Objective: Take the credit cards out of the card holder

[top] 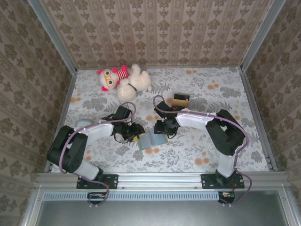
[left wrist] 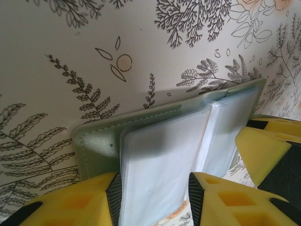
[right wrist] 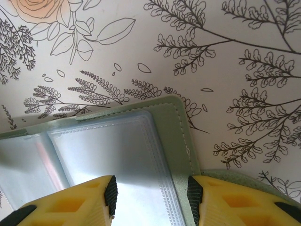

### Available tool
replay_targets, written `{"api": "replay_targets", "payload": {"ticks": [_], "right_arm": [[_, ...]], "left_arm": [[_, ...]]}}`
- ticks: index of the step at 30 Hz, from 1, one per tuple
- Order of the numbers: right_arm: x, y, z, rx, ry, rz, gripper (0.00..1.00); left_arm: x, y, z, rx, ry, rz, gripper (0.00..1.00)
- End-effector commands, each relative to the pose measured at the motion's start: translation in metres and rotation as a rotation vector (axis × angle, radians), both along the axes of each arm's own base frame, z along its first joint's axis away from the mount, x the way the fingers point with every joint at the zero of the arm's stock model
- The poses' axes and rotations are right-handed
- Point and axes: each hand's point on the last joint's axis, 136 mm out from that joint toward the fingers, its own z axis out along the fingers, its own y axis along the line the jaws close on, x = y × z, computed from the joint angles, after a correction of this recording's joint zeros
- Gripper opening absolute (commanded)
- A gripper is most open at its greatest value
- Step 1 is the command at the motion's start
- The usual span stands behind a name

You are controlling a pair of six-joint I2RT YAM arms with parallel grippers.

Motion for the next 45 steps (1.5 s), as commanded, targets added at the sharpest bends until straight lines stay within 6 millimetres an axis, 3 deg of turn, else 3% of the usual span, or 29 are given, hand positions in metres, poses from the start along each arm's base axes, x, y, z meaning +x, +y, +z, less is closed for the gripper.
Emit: {"api": "replay_targets", "payload": {"ticks": [1,9,16,19,24,28,37,45], "right_arm": [[-0.010,-0.012,-0.028,-0.058,0.046,-0.012,0.48],[-0.011,-0.012,-0.031,-0.061,0.052,-0.014,0.48],[-0.012,-0.013,-0.032,-0.065,0.055,-0.015,0.47],[-0.012,-0.013,-0.032,-0.065,0.056,-0.014,0.47],[-0.012,-0.014,-0.032,-0.067,0.055,-0.014,0.47],[-0.012,-0.013,-0.033,-0.065,0.056,-0.011,0.47],[-0.014,-0.013,-0.035,-0.067,0.068,-0.005,0.47],[-0.015,-0.012,-0.038,-0.062,0.078,-0.005,0.47]], "left_arm": [[0.003,-0.009,0.007,-0.028,-0.020,-0.037,0.40],[0.003,-0.012,0.014,-0.049,-0.038,-0.055,0.29],[-0.001,-0.005,0.015,-0.014,-0.041,-0.066,0.25],[-0.004,0.002,0.014,0.025,-0.041,-0.076,0.26],[-0.009,0.017,0.009,0.121,-0.026,-0.089,0.36],[-0.007,0.012,0.009,0.096,-0.033,-0.094,0.28],[-0.005,0.007,-0.002,0.090,-0.008,-0.100,0.27],[-0.004,0.004,-0.006,0.086,-0.003,-0.095,0.15]]}}
